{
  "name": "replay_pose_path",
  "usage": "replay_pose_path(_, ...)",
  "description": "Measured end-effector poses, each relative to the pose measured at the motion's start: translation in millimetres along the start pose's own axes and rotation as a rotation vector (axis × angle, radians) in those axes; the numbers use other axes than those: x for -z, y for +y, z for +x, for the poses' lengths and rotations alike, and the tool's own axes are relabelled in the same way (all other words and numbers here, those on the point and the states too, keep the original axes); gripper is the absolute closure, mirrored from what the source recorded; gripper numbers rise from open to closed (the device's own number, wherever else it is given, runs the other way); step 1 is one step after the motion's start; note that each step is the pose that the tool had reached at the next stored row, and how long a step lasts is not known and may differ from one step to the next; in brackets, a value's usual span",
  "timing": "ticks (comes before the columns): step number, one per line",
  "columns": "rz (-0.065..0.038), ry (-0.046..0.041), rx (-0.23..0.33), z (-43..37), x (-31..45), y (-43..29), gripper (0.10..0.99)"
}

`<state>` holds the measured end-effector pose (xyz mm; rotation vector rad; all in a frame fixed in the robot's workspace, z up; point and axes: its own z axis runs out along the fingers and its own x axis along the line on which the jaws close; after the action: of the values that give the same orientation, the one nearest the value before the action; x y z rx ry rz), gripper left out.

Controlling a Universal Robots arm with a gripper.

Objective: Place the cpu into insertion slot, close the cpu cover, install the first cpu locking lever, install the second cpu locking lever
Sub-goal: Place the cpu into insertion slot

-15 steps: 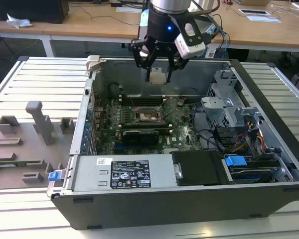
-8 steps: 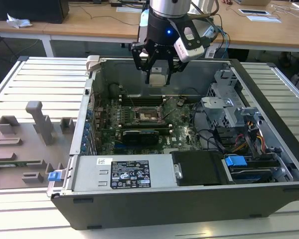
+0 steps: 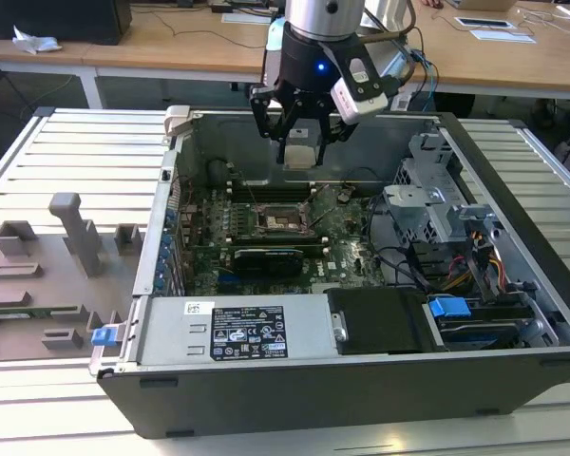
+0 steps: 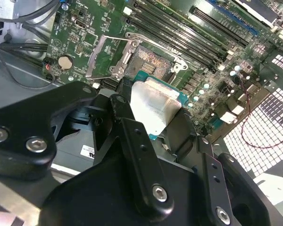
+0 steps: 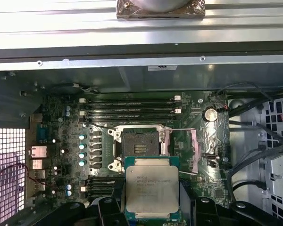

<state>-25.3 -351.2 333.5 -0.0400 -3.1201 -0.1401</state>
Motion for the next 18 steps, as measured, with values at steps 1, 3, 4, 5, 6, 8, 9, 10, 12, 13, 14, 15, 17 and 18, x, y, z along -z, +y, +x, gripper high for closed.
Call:
replay_pose_path(1,0.000,0.0001,0.000,0.0,-1.2,-0.1,0.545)
replay_pose_path(3,0.000,0.0001,0.000,-0.1,-3.4,-0.3,0.545)
replay_pose_path(4,0.000,0.0000,0.000,-0.1,-4.2,-0.4,0.545)
replay_pose_path(5,0.000,0.0001,0.000,-0.1,-4.8,-0.4,0.545)
replay_pose_path(6,0.000,0.0001,0.000,-0.1,-5.6,-0.5,0.545)
replay_pose_path(8,0.000,0.0001,0.000,-0.1,-7.1,-0.6,0.545)
replay_pose_path(9,0.000,0.0001,0.000,-0.1,-7.8,-0.7,0.545)
replay_pose_path(10,0.000,0.0001,0.000,-0.2,-8.7,-0.8,0.545)
replay_pose_path(12,0.000,0.0001,0.000,-0.2,-10.0,-0.9,0.545)
replay_pose_path(13,0.000,0.0000,0.000,-0.2,-10.6,-1.0,0.545)
replay_pose_path(14,0.000,0.0000,0.000,-0.2,-12.0,-1.1,0.545)
replay_pose_path(15,0.000,0.0001,0.000,-0.3,-13.1,-1.2,0.545)
replay_pose_path(17,0.000,0.0001,0.000,-0.3,-14.6,-1.3,0.545)
replay_pose_path(18,0.000,0.0000,0.000,-0.3,-15.6,-1.4,0.545)
